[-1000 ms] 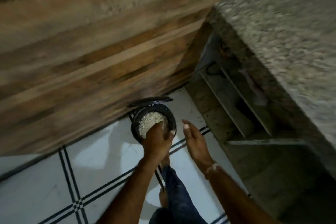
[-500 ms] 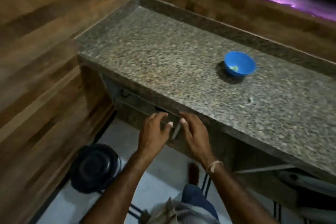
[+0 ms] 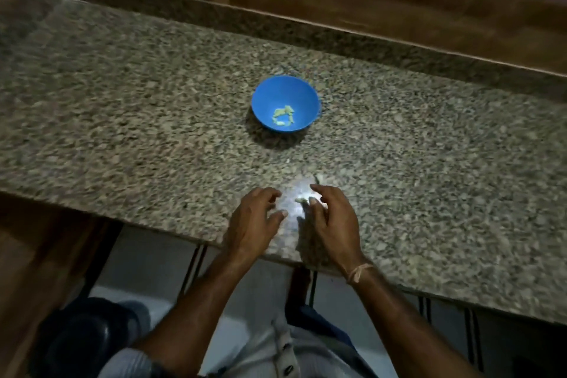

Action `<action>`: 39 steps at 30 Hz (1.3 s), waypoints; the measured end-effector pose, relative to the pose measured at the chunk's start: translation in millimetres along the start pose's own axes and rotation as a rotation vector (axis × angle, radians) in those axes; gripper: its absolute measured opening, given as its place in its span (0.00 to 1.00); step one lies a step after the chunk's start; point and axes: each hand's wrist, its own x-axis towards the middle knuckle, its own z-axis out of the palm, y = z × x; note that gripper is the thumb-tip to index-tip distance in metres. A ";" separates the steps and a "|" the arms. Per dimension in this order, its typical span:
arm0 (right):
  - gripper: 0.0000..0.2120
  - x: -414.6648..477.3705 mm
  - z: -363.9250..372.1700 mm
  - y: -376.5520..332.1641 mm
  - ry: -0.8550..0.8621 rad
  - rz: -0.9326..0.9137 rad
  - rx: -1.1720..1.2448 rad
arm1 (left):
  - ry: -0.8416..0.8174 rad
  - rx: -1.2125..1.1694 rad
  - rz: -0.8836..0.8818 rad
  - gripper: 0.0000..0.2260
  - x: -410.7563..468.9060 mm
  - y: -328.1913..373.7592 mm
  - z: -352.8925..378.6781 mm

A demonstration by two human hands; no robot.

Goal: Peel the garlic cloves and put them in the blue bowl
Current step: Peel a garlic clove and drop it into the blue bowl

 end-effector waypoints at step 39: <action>0.14 64.1 -43.1 58.7 -0.063 0.115 0.137 | 0.034 -0.094 -0.054 0.09 90.0 57.8 78.0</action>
